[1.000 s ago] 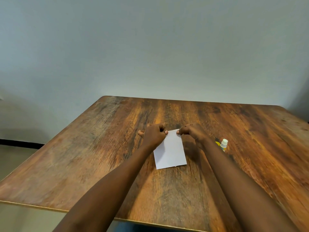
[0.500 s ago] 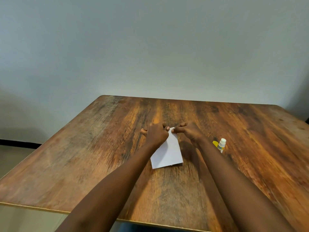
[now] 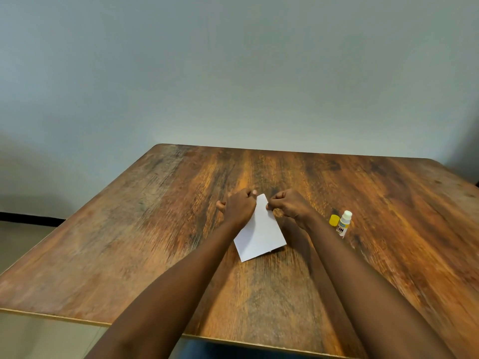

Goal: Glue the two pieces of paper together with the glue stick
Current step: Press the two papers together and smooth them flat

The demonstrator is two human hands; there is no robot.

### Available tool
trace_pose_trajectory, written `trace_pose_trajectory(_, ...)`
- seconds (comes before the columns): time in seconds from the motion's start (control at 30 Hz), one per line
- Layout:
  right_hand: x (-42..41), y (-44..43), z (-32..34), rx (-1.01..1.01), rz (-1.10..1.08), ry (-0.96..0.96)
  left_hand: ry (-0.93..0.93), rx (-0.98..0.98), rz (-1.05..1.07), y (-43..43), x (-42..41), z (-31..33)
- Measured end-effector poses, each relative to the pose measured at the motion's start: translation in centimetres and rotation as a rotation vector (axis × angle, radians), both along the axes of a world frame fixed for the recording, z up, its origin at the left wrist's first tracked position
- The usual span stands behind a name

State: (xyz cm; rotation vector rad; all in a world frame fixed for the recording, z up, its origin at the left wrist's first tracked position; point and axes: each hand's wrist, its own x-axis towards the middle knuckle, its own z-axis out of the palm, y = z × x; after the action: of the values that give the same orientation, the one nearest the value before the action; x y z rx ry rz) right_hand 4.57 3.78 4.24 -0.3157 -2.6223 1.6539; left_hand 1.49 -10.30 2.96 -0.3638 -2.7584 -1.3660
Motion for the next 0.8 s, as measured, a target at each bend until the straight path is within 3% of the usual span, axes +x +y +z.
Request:
trace_pose_trajectory(0.17, -0.14, -0.15, 0.37, 0.033, 0.044, 0.03, 0.081, -0.022, -0.004, 0.05, -0.04, 0.33)
trace_pose_trajectory(0.4, 0.36, -0.22, 0.13, 0.003, 0.065, -0.033, -0.016, 0.211, 0.059, 0.08, -0.17, 0.17)
trace_pose_trajectory(0.6, 0.4, -0.42, -0.03, -0.045, 0.06, -0.039, 0.009, 0.18, 0.136, -0.05, -0.09, 0.31)
trace_pose_trajectory(0.8, 0.66, -0.27, -0.07, -0.007, 0.101, -0.043, -0.026, 0.269, 0.211, -0.55, -0.47, 0.54)
